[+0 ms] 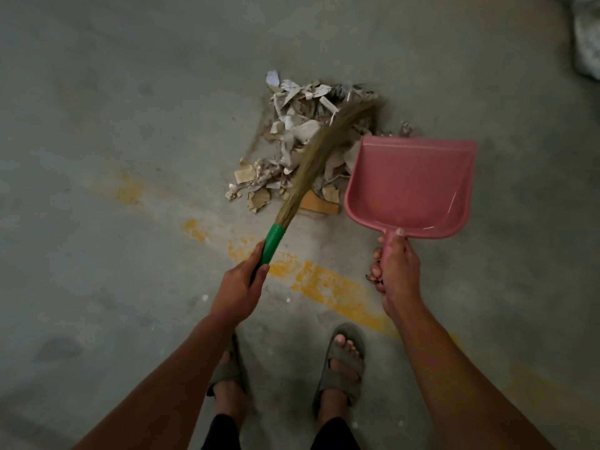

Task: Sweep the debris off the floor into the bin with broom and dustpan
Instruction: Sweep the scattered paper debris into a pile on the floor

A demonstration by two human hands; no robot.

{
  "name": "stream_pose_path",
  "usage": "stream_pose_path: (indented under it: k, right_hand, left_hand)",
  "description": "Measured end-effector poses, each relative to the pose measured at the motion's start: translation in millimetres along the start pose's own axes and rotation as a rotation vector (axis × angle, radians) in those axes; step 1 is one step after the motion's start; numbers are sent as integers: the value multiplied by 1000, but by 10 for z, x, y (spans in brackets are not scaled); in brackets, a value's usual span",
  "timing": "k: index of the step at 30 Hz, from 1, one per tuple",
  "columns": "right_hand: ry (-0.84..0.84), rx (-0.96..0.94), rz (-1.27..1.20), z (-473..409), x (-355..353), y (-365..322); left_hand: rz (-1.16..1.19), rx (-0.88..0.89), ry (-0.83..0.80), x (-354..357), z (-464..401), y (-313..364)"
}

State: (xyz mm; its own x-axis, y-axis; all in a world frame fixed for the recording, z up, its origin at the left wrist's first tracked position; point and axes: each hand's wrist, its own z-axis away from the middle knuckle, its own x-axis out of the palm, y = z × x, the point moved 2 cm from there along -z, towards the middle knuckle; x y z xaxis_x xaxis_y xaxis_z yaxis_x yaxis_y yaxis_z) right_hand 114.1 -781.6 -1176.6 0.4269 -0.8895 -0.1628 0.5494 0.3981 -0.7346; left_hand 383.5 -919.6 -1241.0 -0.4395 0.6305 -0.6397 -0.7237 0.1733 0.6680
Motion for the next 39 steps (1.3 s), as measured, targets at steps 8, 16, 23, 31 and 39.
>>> stream_pose_path:
  k: [8,16,23,31,39]
  right_hand:
    - [-34,6,21,71,-213,43]
    - [-124,4,102,-17,-133,78]
    - [-185,-18,161,-114,-160,24]
    - [-205,-48,202,-119,-263,-173]
    - [-225,-73,183,-155,-362,-256]
  left_hand:
    - [170,-243,213,-93,418,-142]
    - [-62,-577,146,-29,74,-560]
    - [-16,-439,32,101,-103,-206]
    - [117,-291,137,384,402,293]
    - [96,-236,148,630,700,466]
